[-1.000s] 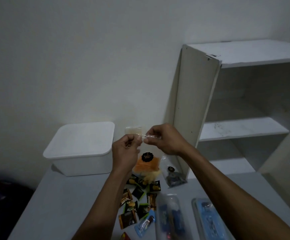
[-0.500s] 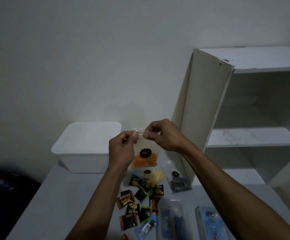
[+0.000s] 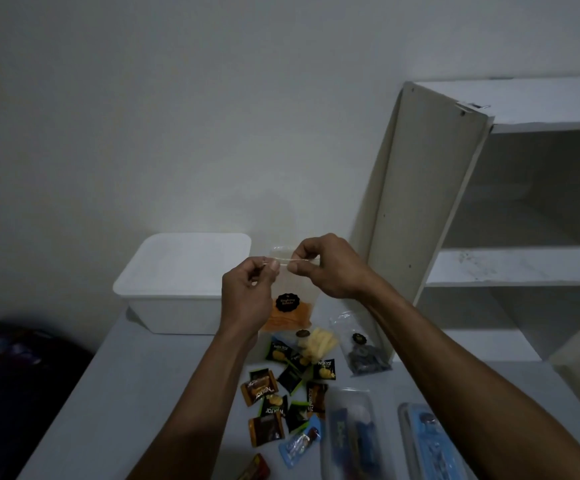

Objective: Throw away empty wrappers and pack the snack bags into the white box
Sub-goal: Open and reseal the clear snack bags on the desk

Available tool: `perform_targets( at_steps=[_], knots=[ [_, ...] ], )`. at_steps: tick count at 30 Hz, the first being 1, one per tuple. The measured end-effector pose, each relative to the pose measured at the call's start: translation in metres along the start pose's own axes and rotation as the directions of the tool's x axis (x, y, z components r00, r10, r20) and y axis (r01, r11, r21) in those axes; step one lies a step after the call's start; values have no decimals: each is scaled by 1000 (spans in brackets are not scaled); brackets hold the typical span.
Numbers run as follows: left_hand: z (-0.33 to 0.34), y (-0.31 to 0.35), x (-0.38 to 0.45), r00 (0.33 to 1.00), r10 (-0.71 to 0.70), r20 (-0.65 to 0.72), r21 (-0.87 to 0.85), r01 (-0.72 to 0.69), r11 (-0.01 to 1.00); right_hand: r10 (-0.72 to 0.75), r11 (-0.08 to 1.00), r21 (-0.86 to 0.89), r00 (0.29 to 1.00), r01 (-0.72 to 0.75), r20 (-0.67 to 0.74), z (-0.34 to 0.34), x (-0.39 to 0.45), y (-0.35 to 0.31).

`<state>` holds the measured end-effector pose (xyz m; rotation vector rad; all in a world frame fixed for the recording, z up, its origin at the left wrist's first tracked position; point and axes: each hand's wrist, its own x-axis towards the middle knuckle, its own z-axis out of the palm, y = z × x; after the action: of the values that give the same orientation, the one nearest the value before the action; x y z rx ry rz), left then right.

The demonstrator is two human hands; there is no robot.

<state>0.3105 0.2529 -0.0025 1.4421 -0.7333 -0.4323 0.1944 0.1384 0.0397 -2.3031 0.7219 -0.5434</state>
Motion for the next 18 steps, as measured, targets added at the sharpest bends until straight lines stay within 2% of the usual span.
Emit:
perform_targets(
  at_steps=[5,13,18],
  knots=[
    [-2,4,-1,999,10,52,-28,-9,1000,-16,999,33,1000,16,9,1,0,-3],
    [-3,-2,5,999,-45,6,-56,46,997,44,988,148,998,-38,-37,10,-1,5],
    [-7,-4,10,998,-54,-23,-79,52,995,128,945,304,992,-118,-13,13,2,12]
  ],
)
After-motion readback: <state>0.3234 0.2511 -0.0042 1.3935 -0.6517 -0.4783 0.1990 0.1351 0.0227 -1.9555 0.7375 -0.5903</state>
